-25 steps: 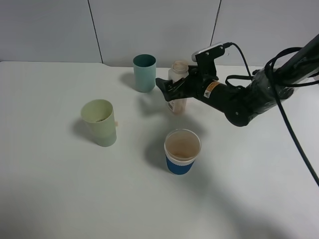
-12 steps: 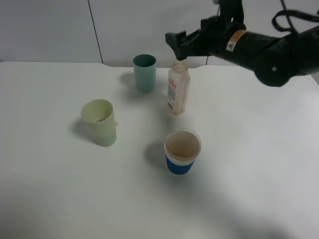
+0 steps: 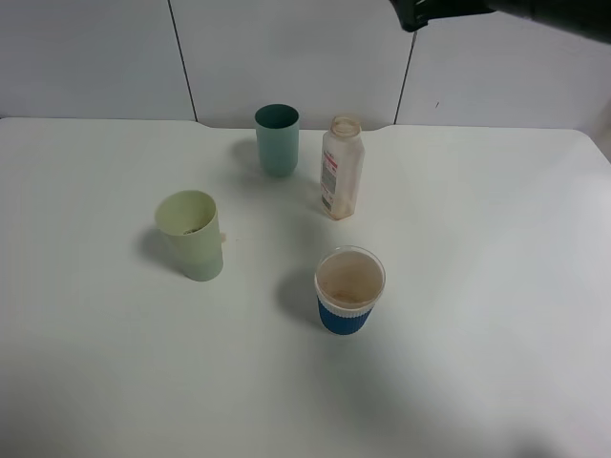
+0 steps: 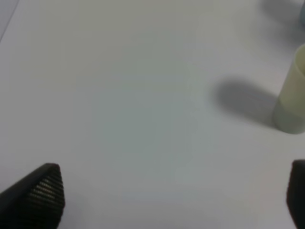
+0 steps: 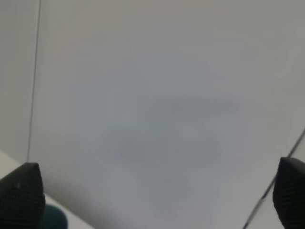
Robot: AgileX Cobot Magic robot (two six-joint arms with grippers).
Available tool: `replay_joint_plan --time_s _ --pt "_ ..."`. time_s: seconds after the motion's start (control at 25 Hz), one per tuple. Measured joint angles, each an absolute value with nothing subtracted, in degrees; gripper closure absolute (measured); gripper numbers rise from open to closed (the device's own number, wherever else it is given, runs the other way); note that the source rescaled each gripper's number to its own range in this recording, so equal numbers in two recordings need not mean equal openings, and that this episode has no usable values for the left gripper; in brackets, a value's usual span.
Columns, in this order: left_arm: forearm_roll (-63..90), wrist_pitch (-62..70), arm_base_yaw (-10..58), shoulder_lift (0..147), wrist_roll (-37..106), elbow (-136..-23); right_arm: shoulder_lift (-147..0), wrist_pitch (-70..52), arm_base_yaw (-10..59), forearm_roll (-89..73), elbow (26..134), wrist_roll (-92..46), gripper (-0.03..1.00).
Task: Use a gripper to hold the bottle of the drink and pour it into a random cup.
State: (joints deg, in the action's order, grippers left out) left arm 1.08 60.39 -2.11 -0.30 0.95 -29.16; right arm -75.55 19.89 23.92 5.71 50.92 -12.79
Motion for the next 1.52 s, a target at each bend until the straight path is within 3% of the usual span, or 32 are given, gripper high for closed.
replay_joint_plan --time_s 0.48,1.08,1.4,1.52 --pt "1.1 60.4 -2.1 -0.3 1.0 -29.2 -61.4 12.0 20.6 5.6 50.9 -11.3 0.02" --pt "1.1 60.4 -2.1 -0.3 1.0 -29.2 -38.7 -11.6 8.4 12.6 50.9 -3.6 0.02" --pt "1.1 60.4 -2.1 -0.3 1.0 -29.2 -30.7 -29.4 7.6 13.0 50.7 -1.7 0.02" --pt "1.1 60.4 -2.1 -0.3 1.0 -29.2 -25.0 -35.8 7.6 12.9 45.9 0.0 0.02"
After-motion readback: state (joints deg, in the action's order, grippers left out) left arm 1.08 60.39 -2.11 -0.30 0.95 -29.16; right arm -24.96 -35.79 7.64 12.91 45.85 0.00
